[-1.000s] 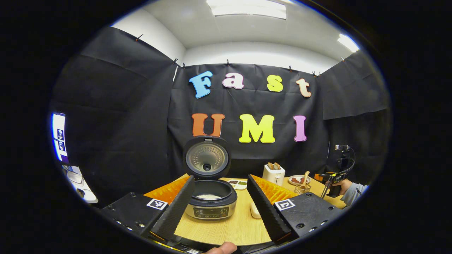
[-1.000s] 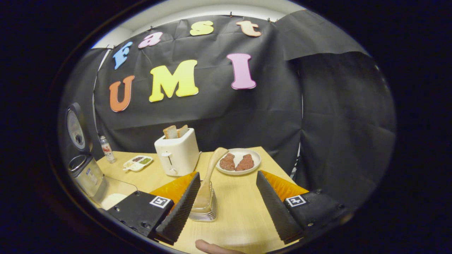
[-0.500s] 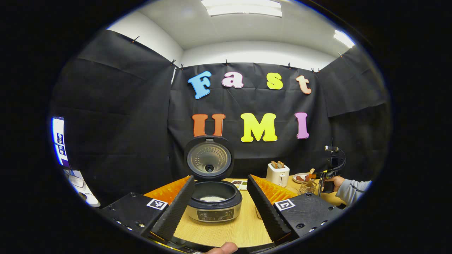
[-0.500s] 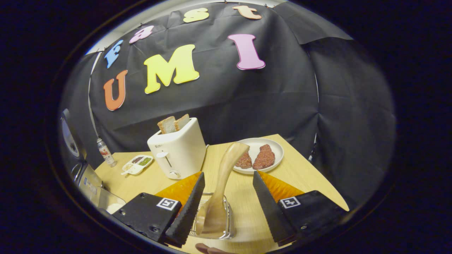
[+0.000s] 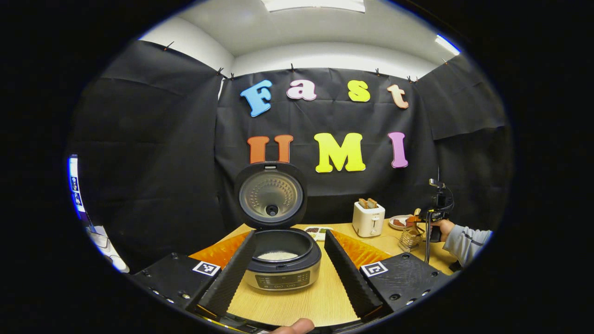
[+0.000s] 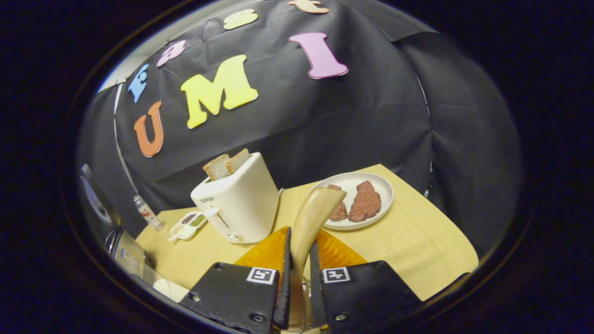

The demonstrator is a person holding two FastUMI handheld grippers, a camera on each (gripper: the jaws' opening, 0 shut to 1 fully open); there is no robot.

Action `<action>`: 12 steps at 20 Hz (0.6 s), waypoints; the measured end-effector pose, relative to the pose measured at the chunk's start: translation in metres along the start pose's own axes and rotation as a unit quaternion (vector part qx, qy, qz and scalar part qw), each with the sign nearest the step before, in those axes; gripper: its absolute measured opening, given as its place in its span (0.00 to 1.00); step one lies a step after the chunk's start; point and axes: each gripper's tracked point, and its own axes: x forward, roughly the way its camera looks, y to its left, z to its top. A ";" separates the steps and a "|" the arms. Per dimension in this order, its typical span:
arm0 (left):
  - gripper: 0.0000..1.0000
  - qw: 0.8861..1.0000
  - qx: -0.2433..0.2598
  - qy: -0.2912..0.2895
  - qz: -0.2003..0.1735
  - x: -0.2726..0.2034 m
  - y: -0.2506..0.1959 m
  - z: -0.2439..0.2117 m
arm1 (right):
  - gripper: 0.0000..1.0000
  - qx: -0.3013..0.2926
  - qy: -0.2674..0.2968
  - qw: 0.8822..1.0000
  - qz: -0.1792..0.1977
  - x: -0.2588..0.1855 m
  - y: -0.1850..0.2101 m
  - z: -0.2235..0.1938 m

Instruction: Close the left gripper, press the button to open the rice cooker; take a wooden spoon from the chopstick holder with the right hand, scoop a spoonful of rice and pour it into the rice cooker, then put the wooden spoon back into the chopstick holder.

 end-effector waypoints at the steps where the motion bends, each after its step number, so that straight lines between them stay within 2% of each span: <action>1: 0.95 1.000 -0.002 0.002 -0.002 0.000 -0.002 -0.002 | 0.21 -0.002 -0.003 1.000 0.015 -0.015 0.010 0.002; 3: 0.95 1.000 -0.009 0.002 -0.011 -0.001 -0.005 -0.003 | 0.13 -0.038 -0.022 0.999 0.008 -0.023 0.012 0.010; 12: 0.95 0.999 -0.030 0.008 -0.013 -0.013 0.009 -0.013 | 0.11 -0.072 -0.093 0.993 -0.007 -0.084 0.037 0.056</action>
